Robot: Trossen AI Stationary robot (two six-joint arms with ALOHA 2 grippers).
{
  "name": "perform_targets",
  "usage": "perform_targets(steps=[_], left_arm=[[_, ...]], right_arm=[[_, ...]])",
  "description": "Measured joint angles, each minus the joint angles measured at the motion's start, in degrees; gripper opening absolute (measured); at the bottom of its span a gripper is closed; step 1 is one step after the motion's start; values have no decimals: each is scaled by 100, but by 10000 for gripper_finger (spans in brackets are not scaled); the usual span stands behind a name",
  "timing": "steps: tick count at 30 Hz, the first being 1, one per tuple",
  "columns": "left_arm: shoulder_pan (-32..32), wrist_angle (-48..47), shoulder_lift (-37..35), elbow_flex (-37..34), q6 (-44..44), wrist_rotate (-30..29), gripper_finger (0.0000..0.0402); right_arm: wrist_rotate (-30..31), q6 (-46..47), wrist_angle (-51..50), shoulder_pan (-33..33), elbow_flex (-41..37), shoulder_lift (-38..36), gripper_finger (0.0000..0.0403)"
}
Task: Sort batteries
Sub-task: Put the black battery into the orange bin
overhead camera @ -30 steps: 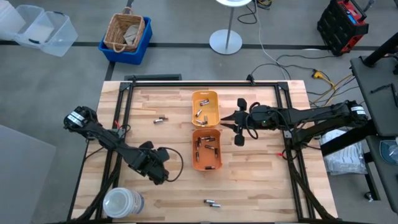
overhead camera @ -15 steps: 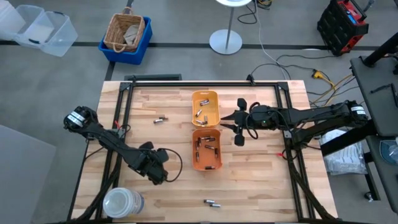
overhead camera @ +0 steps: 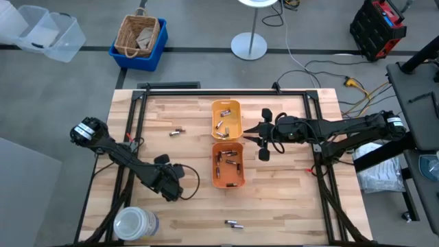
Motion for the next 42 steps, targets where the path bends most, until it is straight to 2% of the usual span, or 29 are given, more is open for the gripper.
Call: perform_targets(steps=[6, 18, 24, 29, 31, 34, 39, 42], left_arm=[[0, 318, 0, -272, 64, -91, 153], [0, 346, -2, 4, 426, -247, 153], [7, 263, -2, -197, 600, -262, 153], [9, 321, -7, -296, 610, -593, 153], [11, 327, -17, -262, 582, -513, 153], [-20, 383, -19, -64, 498, -69, 153], [64, 365, -40, 187, 1188, -508, 153], [366, 326, -85, 183, 1637, -432, 153]], right_arm=[[-1, 0, -41, 0, 0, 0, 74], [0, 0, -41, 0, 0, 0, 98], [0, 0, -43, 0, 0, 0, 102], [2, 4, -47, 0, 0, 0, 92], [2, 42, -81, 0, 0, 0, 87], [1, 106, -215, 0, 0, 0, 81], [-1, 196, -573, -4, 0, 0, 75], [0, 338, -605, -4, 0, 0, 77]])
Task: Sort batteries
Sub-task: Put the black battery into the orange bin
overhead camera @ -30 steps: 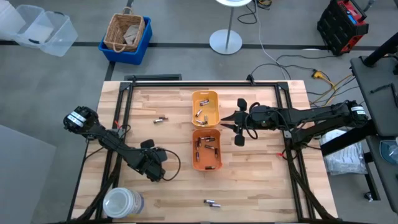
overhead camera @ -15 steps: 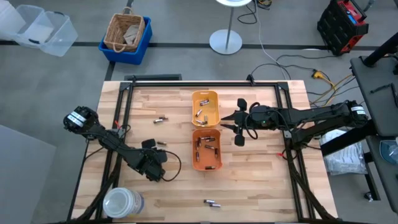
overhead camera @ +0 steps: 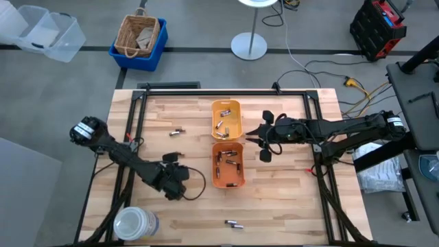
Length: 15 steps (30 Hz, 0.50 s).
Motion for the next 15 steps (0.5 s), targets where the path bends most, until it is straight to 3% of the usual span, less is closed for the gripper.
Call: perform_targets(steps=[7, 15], left_arm=[[433, 3, -214, -55, 649, 53, 153], [674, -21, -414, -471, 1131, 25, 153]], right_arm=[[-151, 404, -60, -10, 2, 7, 98], [-511, 263, -210, -37, 2, 53, 119]])
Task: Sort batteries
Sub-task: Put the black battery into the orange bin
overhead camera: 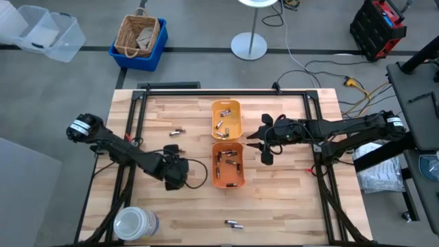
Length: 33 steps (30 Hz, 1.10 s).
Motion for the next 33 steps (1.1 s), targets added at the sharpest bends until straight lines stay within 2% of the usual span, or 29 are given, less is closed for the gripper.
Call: perform_targets(steps=[4, 10, 13, 18, 20, 25, 28, 33], left_arm=[[255, 34, -194, -77, 86, 697, 153], [278, 96, -522, -119, 386, 785, 153], [280, 251, -665, -365, 499, 821, 153], [348, 1353, -724, -1198, 467, 1301, 153], [346, 1759, -742, -1441, 453, 1317, 153], [344, 1987, -753, -1618, 394, 1361, 151], [339, 1984, -747, -1595, 449, 1391, 126], [335, 2030, -729, -1610, 474, 1491, 47]], right_arm=[[0, -47, 27, -93, 0, 23, 132], [1, -8, -66, -162, 0, 25, 150], [-1, -15, -23, -162, 0, 25, 157], [0, -36, 83, -162, 0, 25, 165], [0, -38, 113, -162, 0, 25, 167], [0, 46, 139, -162, 0, 25, 168], [0, 108, 140, -162, 0, 25, 163], [0, 110, 144, -162, 0, 25, 153]])
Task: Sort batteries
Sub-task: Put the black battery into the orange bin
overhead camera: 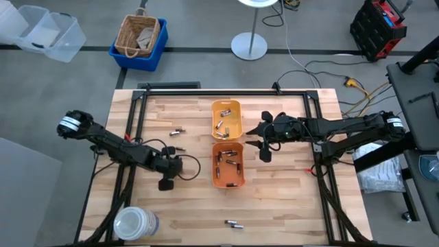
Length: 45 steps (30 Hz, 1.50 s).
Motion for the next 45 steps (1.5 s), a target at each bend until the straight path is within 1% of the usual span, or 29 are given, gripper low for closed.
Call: perform_targets(steps=[2, 10, 17, 20, 24, 26, 31, 34, 38, 41, 45], left_arm=[[2, -1, 0, 1, -10, 24, 23], [-5, -68, 26, 143, -215, 20, 23], [-113, -270, -153, 767, -14, -17, 23], [-109, -398, -263, 965, 135, -259, 23], [-112, -269, -489, 1313, 441, -807, 23], [-114, -153, -555, 1455, 683, -1219, 23], [-116, 595, -581, 1765, 1479, -2175, 23], [-115, 974, -522, 1901, 1963, -2317, 22], [-116, 1043, -422, 2033, 2132, -2540, 22], [-109, 1110, -369, 2088, 2138, -2743, 22], [-87, 1428, -215, 2080, 2332, -2847, 22]], right_arm=[[0, 0, -2, 0, 0, 0, 150], [0, 0, 11, 0, 0, 0, 146], [0, -2, 184, 1, 0, 22, 157], [0, -98, 474, 4, -2, 145, 156], [-215, -393, 1110, 55, -7, 556, 147], [-357, -428, 1576, 106, -8, 882, 143], [-382, -671, 3321, 184, -15, 1743, 140], [-388, -982, 4097, 274, -14, 2210, 149], [-490, -1123, 4721, 336, 34, 2549, 168], [-748, -1141, 5024, 374, 39, 2683, 181], [-826, -1085, 5171, 398, 37, 2721, 192]])
